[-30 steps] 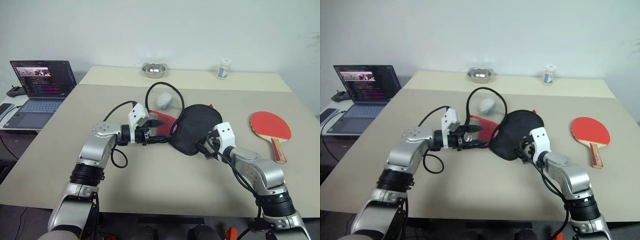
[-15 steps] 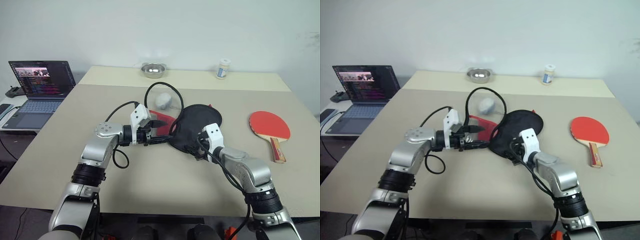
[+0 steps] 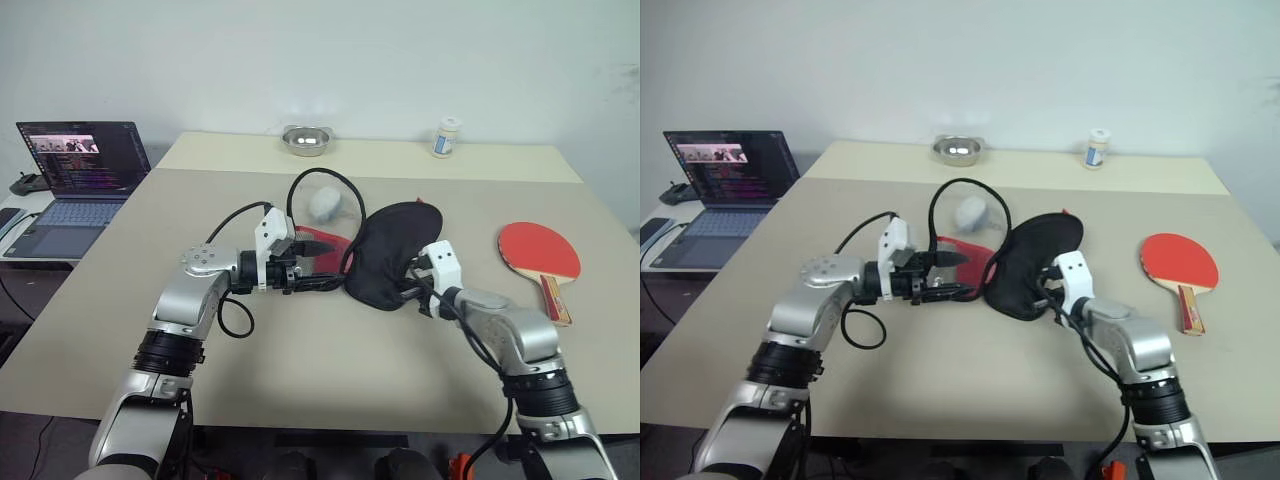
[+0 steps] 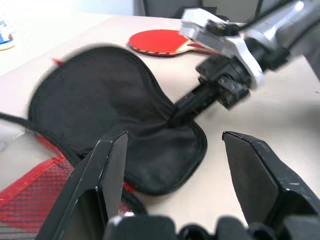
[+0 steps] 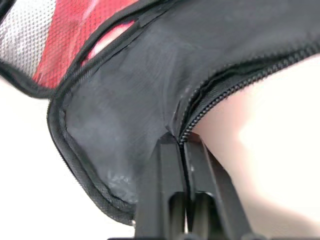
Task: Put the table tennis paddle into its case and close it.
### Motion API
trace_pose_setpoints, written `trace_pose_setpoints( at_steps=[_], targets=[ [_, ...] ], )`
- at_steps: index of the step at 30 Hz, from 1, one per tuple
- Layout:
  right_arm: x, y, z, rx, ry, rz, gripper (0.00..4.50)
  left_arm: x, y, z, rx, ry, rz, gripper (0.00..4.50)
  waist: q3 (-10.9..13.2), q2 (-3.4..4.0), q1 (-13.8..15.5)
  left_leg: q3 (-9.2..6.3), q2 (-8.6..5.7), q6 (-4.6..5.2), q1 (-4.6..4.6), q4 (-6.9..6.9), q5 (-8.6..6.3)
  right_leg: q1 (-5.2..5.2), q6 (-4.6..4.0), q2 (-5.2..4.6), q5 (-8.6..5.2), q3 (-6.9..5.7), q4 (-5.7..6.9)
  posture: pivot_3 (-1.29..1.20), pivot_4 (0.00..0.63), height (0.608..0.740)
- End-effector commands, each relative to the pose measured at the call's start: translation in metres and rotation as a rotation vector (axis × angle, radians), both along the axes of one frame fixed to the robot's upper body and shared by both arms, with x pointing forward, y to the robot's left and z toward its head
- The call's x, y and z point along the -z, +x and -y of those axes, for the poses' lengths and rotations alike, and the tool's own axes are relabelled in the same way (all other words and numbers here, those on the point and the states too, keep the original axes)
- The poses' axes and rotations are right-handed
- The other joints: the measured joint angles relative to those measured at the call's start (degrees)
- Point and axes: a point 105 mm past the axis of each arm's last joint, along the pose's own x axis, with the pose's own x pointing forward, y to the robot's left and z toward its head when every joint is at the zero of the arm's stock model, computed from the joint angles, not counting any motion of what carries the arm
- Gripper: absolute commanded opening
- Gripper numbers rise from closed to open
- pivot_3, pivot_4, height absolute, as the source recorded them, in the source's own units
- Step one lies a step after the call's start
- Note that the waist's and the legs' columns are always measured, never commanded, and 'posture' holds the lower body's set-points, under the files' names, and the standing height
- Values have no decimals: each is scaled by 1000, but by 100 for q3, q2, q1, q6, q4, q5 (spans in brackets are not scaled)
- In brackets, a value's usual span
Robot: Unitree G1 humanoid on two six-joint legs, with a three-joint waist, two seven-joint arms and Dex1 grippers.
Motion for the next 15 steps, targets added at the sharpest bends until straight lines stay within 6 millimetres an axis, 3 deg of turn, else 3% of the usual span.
trace_pose_setpoints(
  at_steps=[1, 7, 15],
  targets=[
    [-13, -2, 31, 11, -41, 32, 14, -10, -6, 6, 39, -14, 38, 3288, 0, 0, 18, 0, -1, 0, 0, 0, 0, 0, 0, -1, 0, 0, -2, 0, 150, 740],
    [-19, -3, 57, 1, -128, 50, 14, -9, -5, 9, 54, -5, 39, 3288, 0, 0, 17, 0, 0, 1, -1, -3, -1, 0, 0, 1, 0, 0, -4, 0, 150, 740],
    [-21, 3, 58, 7, -143, 58, 14, -6, -5, 10, 57, 1, 39, 3288, 0, 0, 11, 2, 1, 1, -1, -2, -1, 0, 0, 1, 0, 1, -4, 0, 150, 740]
  ],
)
